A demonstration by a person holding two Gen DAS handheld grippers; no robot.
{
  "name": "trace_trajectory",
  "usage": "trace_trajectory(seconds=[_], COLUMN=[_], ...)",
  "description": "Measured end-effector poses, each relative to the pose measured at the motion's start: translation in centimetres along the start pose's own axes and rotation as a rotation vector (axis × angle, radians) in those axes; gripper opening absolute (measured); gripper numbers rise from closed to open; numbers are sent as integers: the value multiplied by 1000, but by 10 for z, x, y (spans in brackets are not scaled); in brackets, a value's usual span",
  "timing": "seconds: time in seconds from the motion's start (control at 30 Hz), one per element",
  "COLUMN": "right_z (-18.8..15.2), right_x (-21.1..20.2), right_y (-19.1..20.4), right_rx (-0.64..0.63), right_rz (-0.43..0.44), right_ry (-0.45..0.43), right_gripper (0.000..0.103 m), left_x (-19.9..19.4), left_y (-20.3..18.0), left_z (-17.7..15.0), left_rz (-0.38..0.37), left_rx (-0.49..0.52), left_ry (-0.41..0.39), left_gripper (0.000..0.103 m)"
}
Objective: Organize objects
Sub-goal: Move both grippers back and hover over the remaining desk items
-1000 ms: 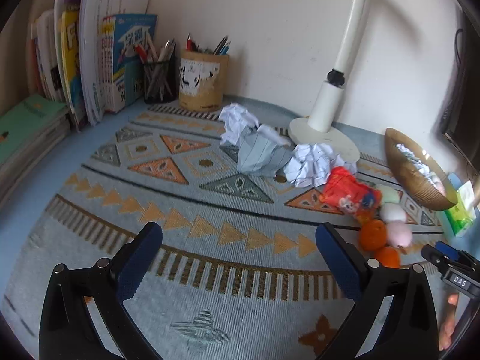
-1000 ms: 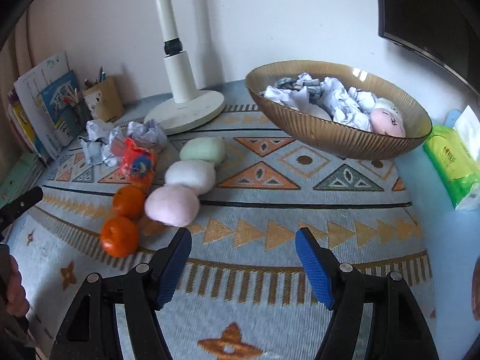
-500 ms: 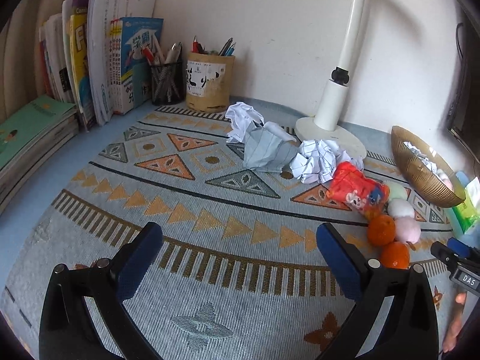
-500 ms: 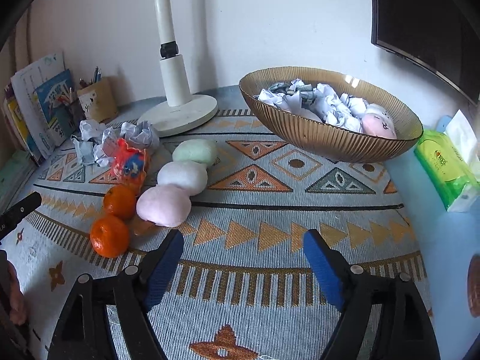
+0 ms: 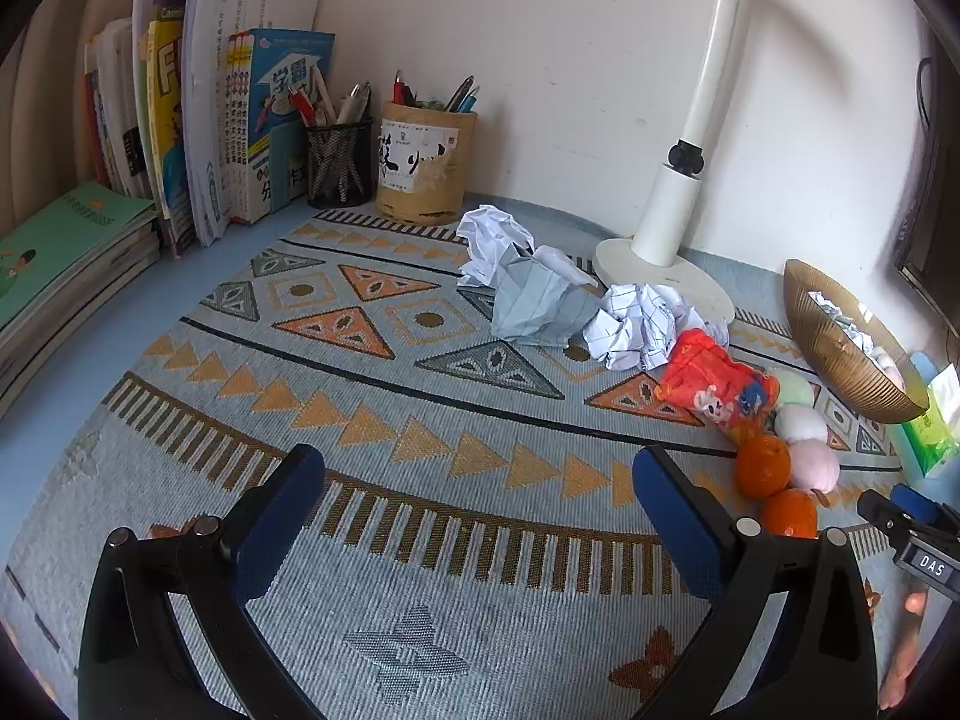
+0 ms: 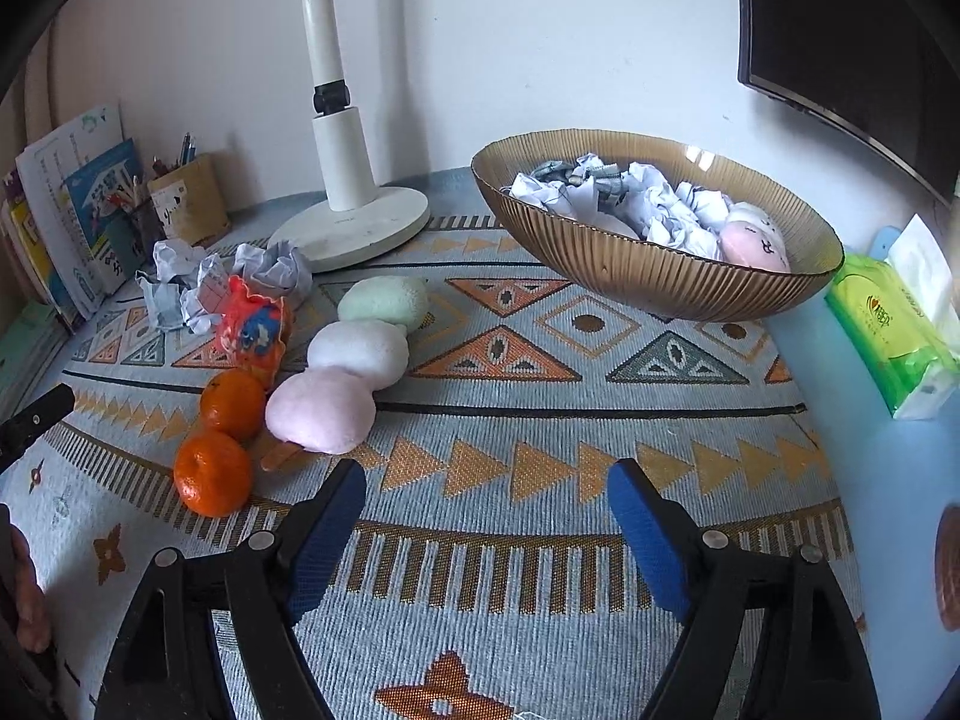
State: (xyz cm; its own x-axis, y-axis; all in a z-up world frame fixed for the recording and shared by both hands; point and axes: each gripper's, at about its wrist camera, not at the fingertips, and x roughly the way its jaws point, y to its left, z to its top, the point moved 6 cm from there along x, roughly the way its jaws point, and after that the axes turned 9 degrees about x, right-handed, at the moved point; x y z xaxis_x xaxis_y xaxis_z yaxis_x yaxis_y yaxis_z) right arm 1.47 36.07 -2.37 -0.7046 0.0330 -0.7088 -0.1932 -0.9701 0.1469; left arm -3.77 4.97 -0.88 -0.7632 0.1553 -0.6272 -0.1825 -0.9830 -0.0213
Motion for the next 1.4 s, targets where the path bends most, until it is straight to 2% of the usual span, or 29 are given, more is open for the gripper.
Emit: trace_trajectory(seconds=[0.9, 1.4], right_z=[0, 3], right_x=[2, -2], right_y=[-1, 1], right_rx=[9, -5], right_rz=[-22, -14], right_ry=[7, -22], right_gripper=[82, 82], left_x=[1, 3], left_y=[0, -1], left_z=[-1, -1], left_rz=[-8, -15], left_rx=[-12, -13], left_ry=[2, 5], left_gripper=[102, 102])
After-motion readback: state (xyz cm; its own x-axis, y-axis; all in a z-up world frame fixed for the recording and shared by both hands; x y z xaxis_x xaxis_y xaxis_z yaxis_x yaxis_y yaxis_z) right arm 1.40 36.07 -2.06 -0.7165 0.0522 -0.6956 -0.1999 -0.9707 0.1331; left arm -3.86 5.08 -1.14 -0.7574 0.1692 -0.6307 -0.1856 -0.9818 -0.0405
